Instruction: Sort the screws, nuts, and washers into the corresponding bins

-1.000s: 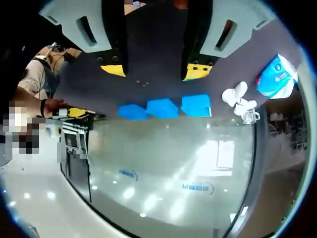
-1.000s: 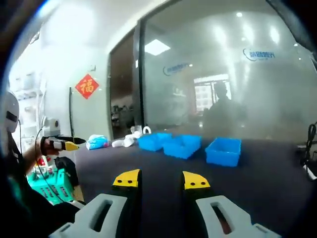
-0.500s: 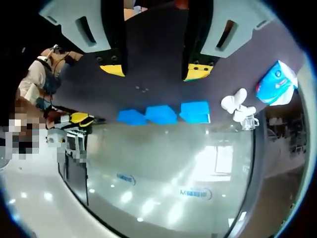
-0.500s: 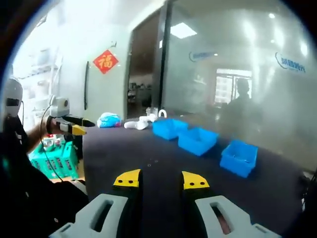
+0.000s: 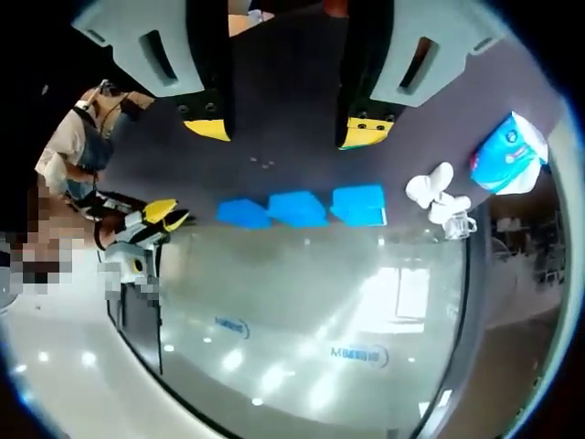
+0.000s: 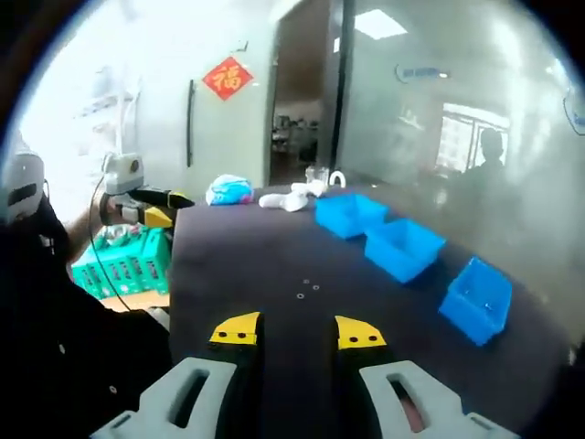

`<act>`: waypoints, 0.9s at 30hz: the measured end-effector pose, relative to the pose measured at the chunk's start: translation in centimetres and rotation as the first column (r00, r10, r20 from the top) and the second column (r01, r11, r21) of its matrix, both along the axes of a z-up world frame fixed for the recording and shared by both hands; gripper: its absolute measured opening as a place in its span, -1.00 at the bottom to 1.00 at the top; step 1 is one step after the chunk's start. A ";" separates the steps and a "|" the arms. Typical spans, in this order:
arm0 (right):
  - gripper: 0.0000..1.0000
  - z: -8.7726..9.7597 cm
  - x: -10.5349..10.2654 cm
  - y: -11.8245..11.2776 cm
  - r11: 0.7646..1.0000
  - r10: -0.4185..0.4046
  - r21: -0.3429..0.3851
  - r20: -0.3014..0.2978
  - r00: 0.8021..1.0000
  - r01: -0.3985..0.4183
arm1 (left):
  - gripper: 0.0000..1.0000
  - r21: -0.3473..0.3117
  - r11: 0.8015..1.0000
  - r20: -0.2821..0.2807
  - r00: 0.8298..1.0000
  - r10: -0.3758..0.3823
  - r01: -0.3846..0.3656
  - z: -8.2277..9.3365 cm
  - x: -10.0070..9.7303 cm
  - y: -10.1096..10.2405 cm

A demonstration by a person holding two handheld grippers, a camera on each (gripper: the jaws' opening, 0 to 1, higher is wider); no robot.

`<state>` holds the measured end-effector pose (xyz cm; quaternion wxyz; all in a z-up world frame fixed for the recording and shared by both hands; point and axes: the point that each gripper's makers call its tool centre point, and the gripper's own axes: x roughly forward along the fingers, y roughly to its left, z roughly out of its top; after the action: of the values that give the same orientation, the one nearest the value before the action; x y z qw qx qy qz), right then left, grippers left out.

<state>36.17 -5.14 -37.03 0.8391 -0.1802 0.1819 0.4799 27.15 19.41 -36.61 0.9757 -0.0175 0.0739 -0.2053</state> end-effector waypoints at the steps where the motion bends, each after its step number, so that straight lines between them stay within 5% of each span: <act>1: -0.49 -0.1 0.0 0.2 1.000 0.007 -0.007 -0.001 1.000 -0.007 | -0.20 -0.003 1.000 -0.002 1.000 -0.001 0.001 0.0 0.0 0.0; 16: -0.50 -1.9 0.8 3.1 0.977 0.131 -0.161 -0.077 0.988 -0.142 | -0.19 0.005 1.000 -0.018 0.999 -0.027 0.027 -0.6 -0.2 -0.3; 27: -0.55 -3.4 2.1 6.2 0.929 0.217 -0.275 -0.143 0.966 -0.249 | -0.18 0.010 0.997 -0.039 0.996 -0.079 0.080 -1.0 -0.5 -1.3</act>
<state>38.27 1.03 -40.47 0.7292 -0.2951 0.2739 0.5534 26.63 18.13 -37.63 0.9653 -0.0127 0.0947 -0.2432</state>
